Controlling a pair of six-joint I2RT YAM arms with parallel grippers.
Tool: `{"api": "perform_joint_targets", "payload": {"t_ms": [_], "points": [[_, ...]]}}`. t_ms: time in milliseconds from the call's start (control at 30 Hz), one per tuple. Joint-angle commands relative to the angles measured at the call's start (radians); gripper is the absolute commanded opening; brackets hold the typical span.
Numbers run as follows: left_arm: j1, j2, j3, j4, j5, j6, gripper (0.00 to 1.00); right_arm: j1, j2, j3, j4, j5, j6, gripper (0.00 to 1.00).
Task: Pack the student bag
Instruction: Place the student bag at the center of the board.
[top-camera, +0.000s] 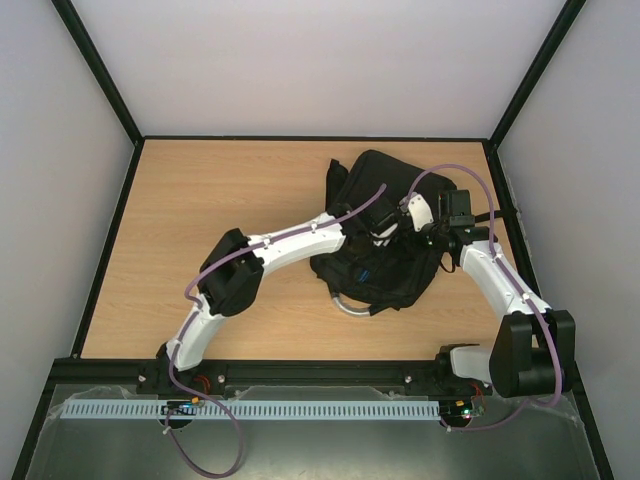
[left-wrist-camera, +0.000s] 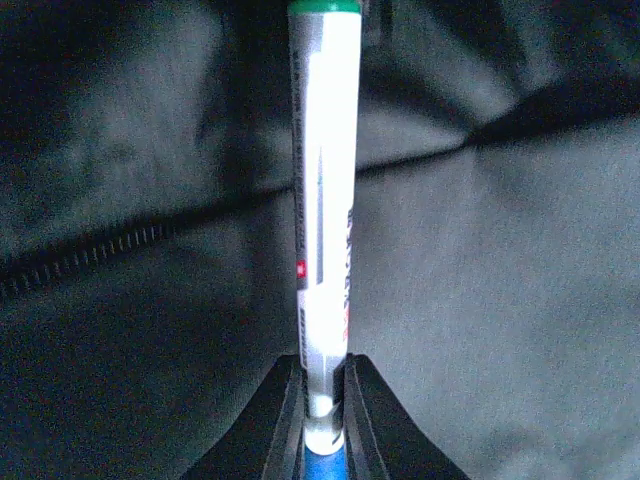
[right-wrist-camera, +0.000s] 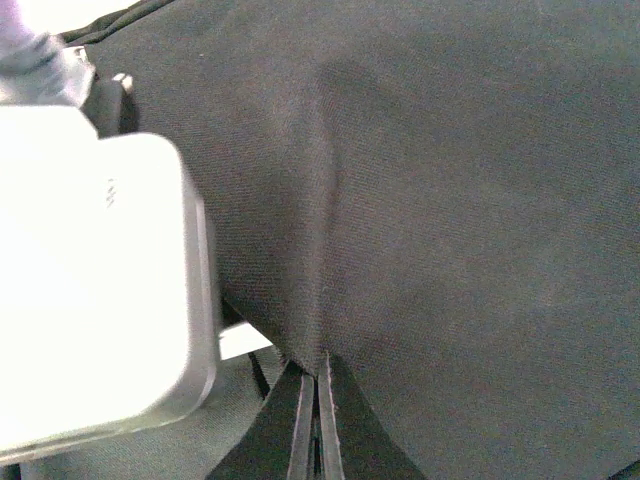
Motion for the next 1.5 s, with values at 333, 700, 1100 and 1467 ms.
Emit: {"api": "perform_joint_targets", "payload": {"t_ms": [333, 700, 1100, 1467], "points": [[0.034, -0.013, -0.05, 0.17, -0.018, 0.002, 0.3, 0.006, -0.004, -0.009, -0.028, -0.051, 0.0, 0.01], [-0.036, -0.284, -0.427, 0.285, -0.122, -0.079, 0.4, 0.005, 0.009, -0.007, -0.029, -0.056, -0.006, 0.01], [-0.042, -0.165, -0.357, 0.334, -0.035, -0.108, 0.3, 0.005, 0.017, -0.005, -0.035, -0.062, -0.004, 0.01], [-0.028, -0.009, -0.164, 0.345, -0.139, -0.122, 0.02, 0.004, 0.016, -0.004, -0.036, -0.063, -0.002, 0.01]]}}
